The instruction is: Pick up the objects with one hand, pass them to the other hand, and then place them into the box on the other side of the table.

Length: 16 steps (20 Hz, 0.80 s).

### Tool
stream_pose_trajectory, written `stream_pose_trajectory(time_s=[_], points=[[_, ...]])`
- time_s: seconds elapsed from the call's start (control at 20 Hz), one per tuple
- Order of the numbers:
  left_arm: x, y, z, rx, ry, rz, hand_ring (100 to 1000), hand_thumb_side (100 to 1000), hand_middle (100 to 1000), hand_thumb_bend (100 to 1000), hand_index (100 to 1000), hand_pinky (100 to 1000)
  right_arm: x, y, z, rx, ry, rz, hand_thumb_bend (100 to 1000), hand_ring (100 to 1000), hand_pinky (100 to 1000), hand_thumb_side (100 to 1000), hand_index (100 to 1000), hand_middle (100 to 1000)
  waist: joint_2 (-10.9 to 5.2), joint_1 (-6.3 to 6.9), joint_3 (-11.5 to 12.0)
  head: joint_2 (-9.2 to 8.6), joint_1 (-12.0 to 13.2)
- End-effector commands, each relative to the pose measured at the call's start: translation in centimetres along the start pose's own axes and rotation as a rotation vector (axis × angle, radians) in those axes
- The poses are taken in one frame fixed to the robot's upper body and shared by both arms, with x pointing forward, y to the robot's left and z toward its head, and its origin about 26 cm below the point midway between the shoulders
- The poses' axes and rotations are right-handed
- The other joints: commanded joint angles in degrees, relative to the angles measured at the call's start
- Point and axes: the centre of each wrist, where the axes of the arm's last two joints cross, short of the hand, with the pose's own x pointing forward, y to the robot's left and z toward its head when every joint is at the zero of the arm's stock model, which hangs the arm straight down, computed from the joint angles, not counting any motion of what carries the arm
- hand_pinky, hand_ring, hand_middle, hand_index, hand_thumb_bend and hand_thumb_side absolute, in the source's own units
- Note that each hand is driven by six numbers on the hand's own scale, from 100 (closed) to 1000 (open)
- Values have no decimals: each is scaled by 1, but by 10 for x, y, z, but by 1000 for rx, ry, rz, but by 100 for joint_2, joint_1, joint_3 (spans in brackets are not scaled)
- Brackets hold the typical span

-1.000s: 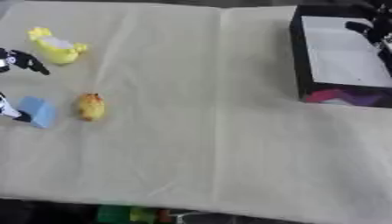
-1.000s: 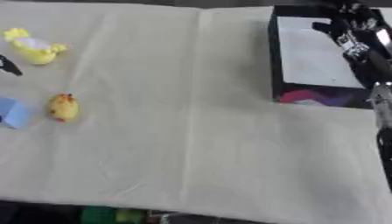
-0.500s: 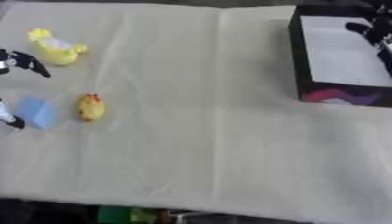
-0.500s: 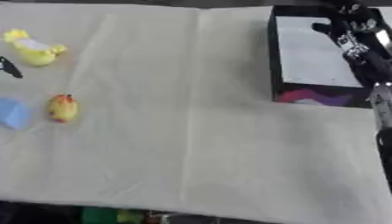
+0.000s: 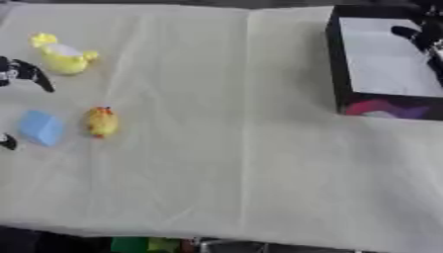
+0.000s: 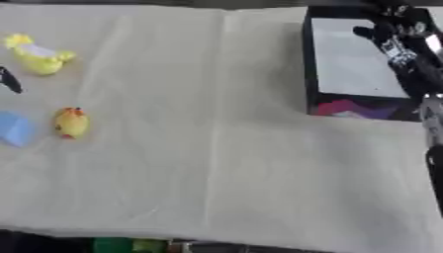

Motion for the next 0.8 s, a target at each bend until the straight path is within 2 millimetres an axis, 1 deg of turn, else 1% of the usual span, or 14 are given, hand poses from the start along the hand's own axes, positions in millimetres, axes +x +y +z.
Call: stream_pose_trajectory(time_s=[0.05, 0.35, 0.55, 0.8], points=[[-9, 10, 14, -352, -202, -258, 857, 100, 797, 830, 823, 893, 7, -6, -4, 17, -12, 34, 100, 1000, 927, 557, 1000, 1000, -98, 2, -3, -73, 27], [-12, 6, 9, -365, -183, -240, 851, 100, 793, 824, 823, 883, 5, -5, -2, 14, -9, 31, 100, 1000, 927, 557, 1000, 1000, -94, -18, -5, -68, 31], [-14, -1, 4, -374, -174, -212, 844, 100, 789, 822, 824, 879, 5, -5, -1, 9, -7, 28, 100, 1000, 927, 557, 1000, 1000, -95, -32, -8, -74, 34], [-13, -2, -3, -370, -175, -202, 843, 100, 787, 813, 823, 878, 3, -4, -1, 6, -3, 25, 100, 1000, 928, 558, 1000, 1000, -92, -45, -9, -78, 46]])
